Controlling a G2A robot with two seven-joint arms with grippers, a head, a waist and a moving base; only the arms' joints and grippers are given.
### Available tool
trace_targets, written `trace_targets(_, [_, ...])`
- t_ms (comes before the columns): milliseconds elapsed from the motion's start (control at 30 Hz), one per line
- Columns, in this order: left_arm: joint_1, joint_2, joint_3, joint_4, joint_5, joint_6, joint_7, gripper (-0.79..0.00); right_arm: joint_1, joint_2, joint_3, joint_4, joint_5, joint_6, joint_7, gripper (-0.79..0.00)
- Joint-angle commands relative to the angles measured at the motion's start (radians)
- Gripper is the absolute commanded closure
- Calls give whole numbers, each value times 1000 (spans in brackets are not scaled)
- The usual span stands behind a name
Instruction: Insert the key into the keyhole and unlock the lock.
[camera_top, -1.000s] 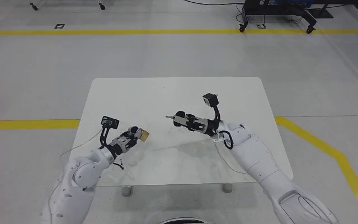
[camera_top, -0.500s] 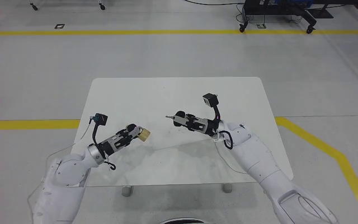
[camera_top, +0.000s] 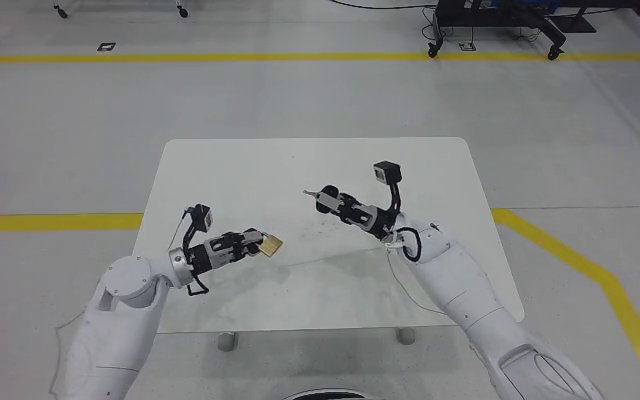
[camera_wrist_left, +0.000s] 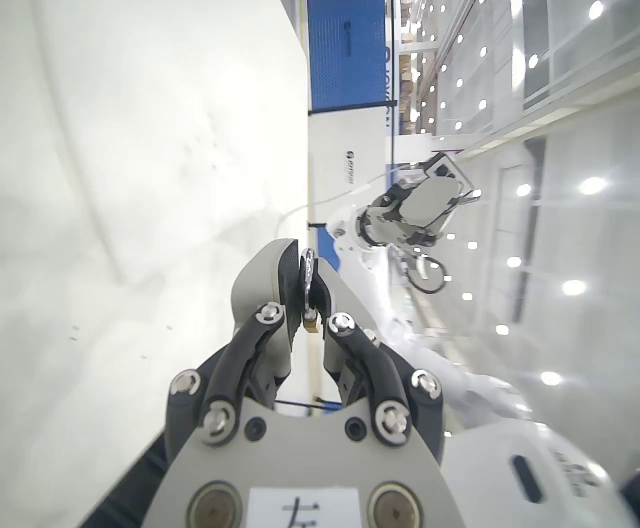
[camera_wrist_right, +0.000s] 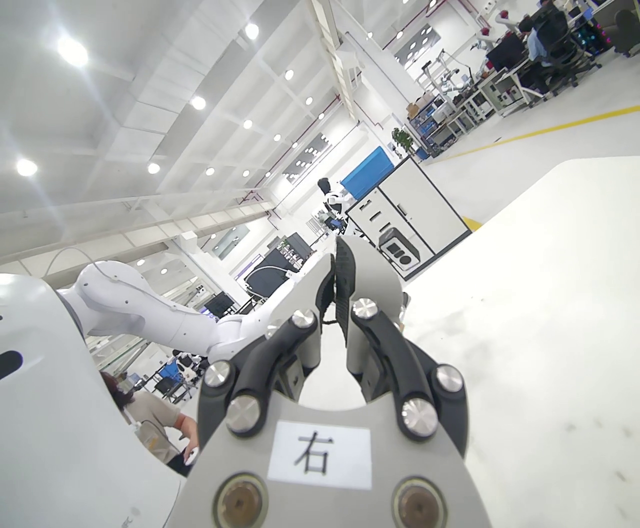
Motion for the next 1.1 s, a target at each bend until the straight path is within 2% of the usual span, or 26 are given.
trace_targets(0, [-22,-1,9,28,-51,57,-34,0,-8,2,10,-8,-18,5,-25,0])
trace_targets(67, [-37,-1,14,43,-71,77,-38,0,-16,3,17,-16,-25,7,-41,0])
trace_targets(400, [-41,0,17,35,-43,56,0,0,-17,3,17,-15,-30,16,-43,0])
trace_targets(467, [-32,-5,28,42,-117,91,4,0,-9,3,18,-28,-122,85,-70,0])
trace_targets(533, [-35,-10,36,63,-257,157,-53,0,-10,0,6,-55,-178,101,-89,0])
trace_targets(667, [-54,-17,49,96,-376,181,-93,0,-19,1,12,-97,-259,117,-136,0])
trace_targets(833, [-101,-29,106,148,-440,195,-102,0,-43,10,48,-143,-308,120,-174,0])
trace_targets(1067, [-209,-52,178,247,-527,189,-87,0,-101,33,117,-209,-310,108,-175,0])
